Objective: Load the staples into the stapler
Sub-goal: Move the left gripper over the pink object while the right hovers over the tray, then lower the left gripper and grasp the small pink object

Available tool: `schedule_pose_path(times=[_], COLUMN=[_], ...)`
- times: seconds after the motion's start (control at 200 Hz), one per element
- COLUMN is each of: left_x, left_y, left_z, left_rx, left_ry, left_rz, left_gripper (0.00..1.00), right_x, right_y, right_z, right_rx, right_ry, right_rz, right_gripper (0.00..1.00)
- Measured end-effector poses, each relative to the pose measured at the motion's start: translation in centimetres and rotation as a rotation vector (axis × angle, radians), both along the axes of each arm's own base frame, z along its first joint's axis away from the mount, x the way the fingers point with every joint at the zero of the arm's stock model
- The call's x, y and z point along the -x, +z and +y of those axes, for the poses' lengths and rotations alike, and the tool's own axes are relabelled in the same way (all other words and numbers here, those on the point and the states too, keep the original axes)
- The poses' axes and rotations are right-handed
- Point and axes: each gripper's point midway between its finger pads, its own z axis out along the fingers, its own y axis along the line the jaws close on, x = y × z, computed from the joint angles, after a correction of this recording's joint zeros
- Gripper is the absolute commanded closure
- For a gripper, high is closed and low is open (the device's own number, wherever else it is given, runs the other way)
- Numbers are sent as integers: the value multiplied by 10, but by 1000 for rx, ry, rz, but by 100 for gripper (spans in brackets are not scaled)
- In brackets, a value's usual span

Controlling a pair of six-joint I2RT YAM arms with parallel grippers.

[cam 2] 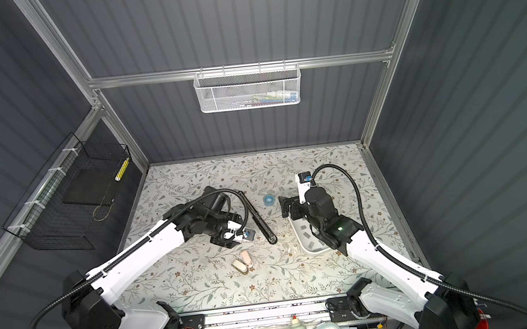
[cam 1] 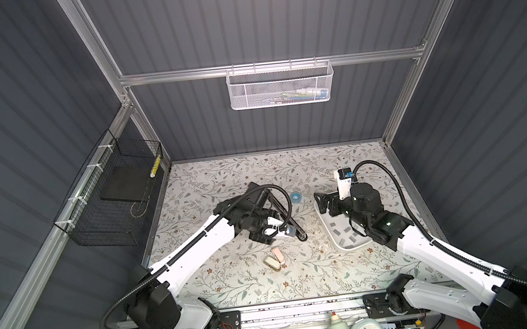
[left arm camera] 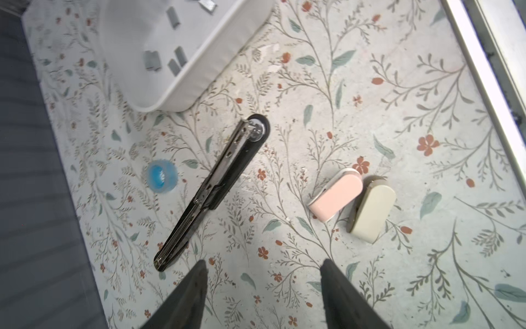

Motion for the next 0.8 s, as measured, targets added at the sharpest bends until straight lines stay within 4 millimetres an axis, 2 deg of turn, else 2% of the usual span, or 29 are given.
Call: schedule_pose_path(times=[0.14,0.365,0.525,0.665,0.8], left_x=[16,33,47,49,45], left_y=[-28,-36,-56,-67,-79], left_z=[-5,-11,-4,-2,-2], left_rx=[-124,-183,-261,-296,-338], left_ry=[-78,-188,-250,-269,-267], left_rz=[20,-16,-33,-32,-22], left_gripper=[41,42,42,49,51], right_x=[-1,-8,-7,-6,-5], right_y=[0,-7,-5,-4,-5], right_z=[-2,-27,-30,-29,-27], right_rx=[-3,-37,-59,-71,-76], right_ry=[-16,-110,-121,-115,-104], right_rz=[1,22,22,21,25], right_gripper=[1,1,1,1,1])
